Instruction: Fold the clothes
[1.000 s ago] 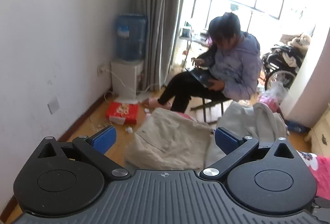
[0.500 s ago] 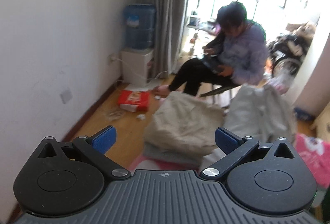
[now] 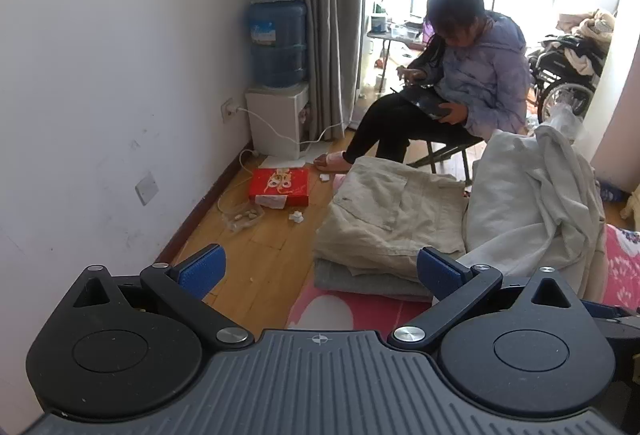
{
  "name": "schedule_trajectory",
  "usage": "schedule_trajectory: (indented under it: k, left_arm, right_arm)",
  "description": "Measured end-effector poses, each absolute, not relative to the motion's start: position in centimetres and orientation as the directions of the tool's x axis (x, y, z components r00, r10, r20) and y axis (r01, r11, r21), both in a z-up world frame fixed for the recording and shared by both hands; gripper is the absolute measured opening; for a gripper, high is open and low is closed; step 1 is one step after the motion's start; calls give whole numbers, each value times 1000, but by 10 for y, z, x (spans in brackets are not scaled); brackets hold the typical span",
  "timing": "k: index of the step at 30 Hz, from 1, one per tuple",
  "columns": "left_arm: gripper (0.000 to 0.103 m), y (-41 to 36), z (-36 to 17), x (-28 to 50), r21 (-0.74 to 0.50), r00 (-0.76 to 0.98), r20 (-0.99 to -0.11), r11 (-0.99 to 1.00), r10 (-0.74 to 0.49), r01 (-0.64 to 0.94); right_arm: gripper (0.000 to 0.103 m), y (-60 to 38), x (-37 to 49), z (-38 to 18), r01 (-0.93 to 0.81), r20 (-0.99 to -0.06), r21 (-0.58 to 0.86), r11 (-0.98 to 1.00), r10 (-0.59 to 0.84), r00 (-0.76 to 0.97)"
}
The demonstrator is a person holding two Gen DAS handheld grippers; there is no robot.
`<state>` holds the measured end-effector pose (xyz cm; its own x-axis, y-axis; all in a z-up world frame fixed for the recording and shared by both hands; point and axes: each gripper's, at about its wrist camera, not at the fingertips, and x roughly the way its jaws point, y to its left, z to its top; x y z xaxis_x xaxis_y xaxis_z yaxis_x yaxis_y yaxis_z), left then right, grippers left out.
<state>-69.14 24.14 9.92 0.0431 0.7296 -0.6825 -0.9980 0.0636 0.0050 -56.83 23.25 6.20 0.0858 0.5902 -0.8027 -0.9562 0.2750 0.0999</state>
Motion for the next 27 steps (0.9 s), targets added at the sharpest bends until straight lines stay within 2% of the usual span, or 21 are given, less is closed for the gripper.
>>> schedule_trajectory:
  k: [7, 27]
  left_arm:
    - [103, 244, 95, -703, -38, 72, -707, 64, 704, -997]
    - [103, 257, 87, -714, -49, 96, -730, 89, 676, -995]
  right_arm:
    - [95, 235, -578, 63, -963, -798, 69, 262, 593, 105]
    - [95, 246, -587, 54, -970, -808, 30, 242, 577, 119]
